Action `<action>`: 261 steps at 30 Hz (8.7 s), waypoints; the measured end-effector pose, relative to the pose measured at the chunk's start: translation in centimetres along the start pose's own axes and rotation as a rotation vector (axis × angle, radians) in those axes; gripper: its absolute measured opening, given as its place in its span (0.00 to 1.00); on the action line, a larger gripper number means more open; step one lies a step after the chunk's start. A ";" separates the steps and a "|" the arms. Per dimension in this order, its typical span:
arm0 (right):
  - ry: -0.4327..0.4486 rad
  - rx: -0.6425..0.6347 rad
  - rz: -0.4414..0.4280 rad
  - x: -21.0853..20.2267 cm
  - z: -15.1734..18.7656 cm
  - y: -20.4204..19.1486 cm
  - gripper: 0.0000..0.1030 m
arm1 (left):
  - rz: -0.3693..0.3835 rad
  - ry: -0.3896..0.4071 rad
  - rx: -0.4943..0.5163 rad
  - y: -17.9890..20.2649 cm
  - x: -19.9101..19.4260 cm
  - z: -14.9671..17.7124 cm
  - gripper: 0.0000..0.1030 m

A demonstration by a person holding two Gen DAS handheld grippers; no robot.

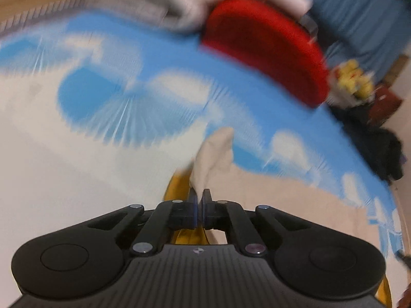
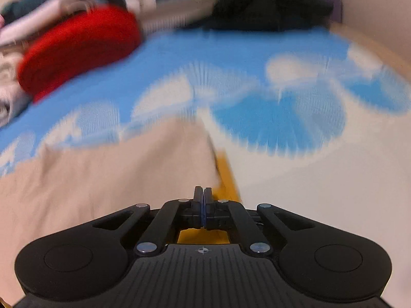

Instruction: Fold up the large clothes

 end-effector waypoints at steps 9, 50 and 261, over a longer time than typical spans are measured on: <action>-0.096 0.159 -0.047 0.9 0.4 2.1 0.15 | -0.130 -0.114 0.008 -1.2 1.3 1.4 0.30; -0.198 -0.129 -0.142 -7.9 7.3 1.8 0.25 | 0.080 -0.510 0.565 1.2 -5.3 12.8 0.30; -0.366 0.168 -0.167 -13.7 13.1 -4.2 0.56 | 0.191 -0.226 0.299 18.2 -12.1 15.9 0.68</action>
Point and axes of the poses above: each gripper's, at about its wrist camera, not at the fingertips, and x roughly the way its jaws point, y to its right, z to its underside, the point moved 6 cm from there along x, roughly the way its jaws point, and after that the axes turned 2 degrees about x, right-handed, at the moved point
